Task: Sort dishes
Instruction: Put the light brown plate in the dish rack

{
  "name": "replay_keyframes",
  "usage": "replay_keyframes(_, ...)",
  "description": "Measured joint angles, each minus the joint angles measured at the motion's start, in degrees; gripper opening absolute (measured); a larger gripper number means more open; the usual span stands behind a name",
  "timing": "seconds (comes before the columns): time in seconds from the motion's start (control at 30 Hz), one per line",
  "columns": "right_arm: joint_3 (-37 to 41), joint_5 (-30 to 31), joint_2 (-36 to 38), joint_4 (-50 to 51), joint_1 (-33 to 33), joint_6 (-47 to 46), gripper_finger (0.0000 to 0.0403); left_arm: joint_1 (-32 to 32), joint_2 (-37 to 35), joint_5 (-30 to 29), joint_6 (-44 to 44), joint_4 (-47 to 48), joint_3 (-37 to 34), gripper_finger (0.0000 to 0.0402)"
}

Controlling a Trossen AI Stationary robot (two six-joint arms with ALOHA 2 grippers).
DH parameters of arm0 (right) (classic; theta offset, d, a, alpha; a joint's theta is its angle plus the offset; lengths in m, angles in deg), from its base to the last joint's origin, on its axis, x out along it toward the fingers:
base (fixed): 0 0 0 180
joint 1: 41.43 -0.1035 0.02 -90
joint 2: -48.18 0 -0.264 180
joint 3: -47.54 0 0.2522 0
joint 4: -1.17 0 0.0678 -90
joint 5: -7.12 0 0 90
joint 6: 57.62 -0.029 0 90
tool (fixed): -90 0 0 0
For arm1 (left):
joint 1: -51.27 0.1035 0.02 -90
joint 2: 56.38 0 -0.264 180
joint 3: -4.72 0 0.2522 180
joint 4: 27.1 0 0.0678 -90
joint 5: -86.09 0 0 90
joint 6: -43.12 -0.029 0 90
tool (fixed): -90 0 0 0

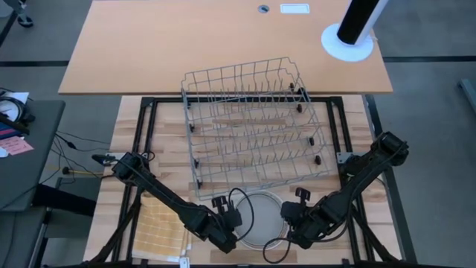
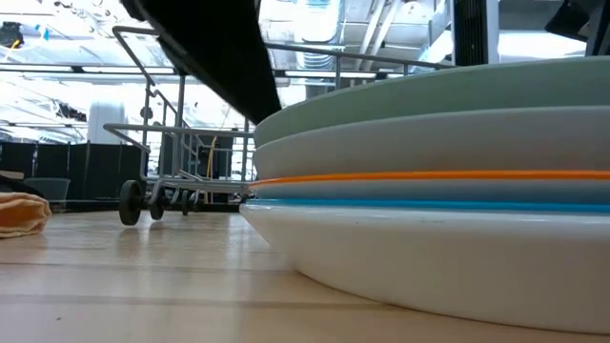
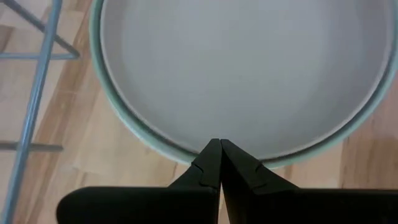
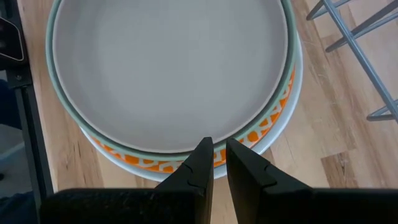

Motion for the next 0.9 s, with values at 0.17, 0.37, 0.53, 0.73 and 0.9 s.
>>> replay_keyframes(0.17, 0.0, 0.0, 0.0, 0.0, 0.0, 0.0, 0.0049, 0.3, 0.0, 0.3, -0.1, -0.2, -0.4, 0.0000)
replay_keyframes(0.37, 0.0, -0.2, 0.0, 0.0, 0.0, -0.1, 0.0049, 0.3, 0.0, 0.3, -0.2, -0.3, -0.4, 0.0000)
replay_keyframes(0.53, 0.0, -0.3, 0.0, -0.1, 0.0, -0.2, 0.0049, 0.3, 0.0, 0.3, -0.2, -0.3, -0.4, 0.0000)
replay_keyframes(0.73, 0.0, -0.5, 0.0, -0.5, 0.0, -0.7, 0.0049, 0.5, 1.0, 0.5, -0.3, -1.3, -0.7, 0.0000)
replay_keyframes(0.9, 0.0, -3.6, 0.0, -0.8, 0.0, -6.1, 0.0049, 0.7, 2.2, 1.6, -1.9, -3.5, -0.7, 0.0000)
